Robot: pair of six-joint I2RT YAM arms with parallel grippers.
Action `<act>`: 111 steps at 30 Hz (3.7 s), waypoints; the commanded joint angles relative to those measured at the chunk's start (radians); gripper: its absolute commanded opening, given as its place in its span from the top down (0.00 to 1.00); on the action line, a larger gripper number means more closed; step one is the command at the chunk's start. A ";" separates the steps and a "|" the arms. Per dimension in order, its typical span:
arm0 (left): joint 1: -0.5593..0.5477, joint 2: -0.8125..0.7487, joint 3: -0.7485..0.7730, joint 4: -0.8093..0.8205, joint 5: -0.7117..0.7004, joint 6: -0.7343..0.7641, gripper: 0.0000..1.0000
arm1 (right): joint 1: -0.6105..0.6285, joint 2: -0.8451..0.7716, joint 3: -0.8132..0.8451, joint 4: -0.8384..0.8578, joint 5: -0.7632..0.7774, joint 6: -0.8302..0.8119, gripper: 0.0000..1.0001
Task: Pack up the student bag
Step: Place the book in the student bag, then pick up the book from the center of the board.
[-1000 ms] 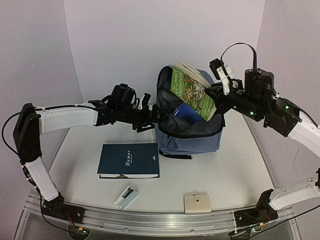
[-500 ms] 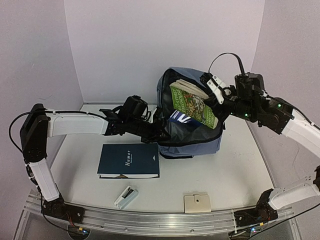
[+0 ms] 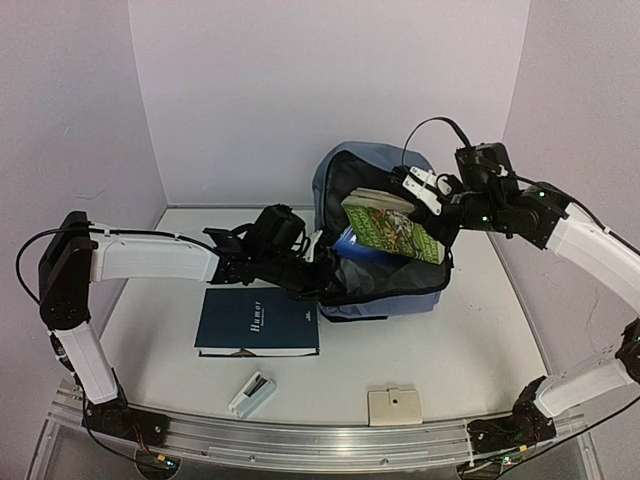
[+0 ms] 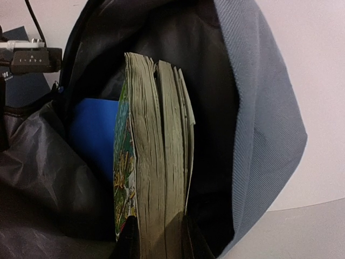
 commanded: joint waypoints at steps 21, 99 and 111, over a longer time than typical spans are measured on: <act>-0.054 -0.037 0.033 -0.122 -0.043 0.091 1.00 | -0.049 0.244 0.075 0.436 0.093 -0.258 0.93; 0.611 -0.620 -0.695 -0.262 -0.213 -0.073 0.00 | 0.750 0.501 0.078 0.359 0.279 0.966 0.16; 0.617 -0.629 -0.720 -0.205 -0.157 -0.068 0.00 | 0.745 0.888 0.289 0.363 0.436 0.614 0.38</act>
